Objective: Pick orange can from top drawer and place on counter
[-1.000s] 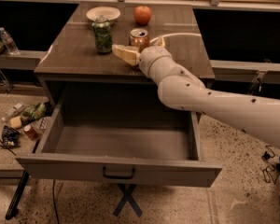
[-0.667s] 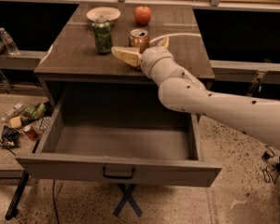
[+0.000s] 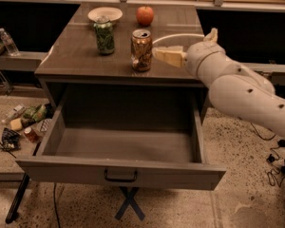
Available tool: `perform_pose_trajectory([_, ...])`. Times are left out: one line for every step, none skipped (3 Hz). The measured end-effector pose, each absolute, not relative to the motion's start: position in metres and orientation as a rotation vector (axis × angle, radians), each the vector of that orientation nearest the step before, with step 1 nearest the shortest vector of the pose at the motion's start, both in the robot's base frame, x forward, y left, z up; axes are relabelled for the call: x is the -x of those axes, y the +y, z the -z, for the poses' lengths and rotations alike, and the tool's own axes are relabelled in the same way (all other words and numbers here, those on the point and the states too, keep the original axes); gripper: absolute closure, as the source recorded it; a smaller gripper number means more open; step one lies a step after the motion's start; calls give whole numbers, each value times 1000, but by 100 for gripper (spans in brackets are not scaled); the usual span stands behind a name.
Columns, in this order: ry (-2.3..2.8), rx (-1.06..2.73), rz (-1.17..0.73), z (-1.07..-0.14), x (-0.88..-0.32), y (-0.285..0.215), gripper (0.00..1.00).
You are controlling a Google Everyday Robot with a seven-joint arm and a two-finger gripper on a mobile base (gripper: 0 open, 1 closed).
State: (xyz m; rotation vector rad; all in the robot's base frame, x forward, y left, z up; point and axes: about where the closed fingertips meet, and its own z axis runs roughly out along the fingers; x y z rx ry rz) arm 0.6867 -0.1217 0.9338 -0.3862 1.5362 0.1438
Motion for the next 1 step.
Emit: perform_pose_trajectory([1585, 391, 89, -980, -633, -213, 0])
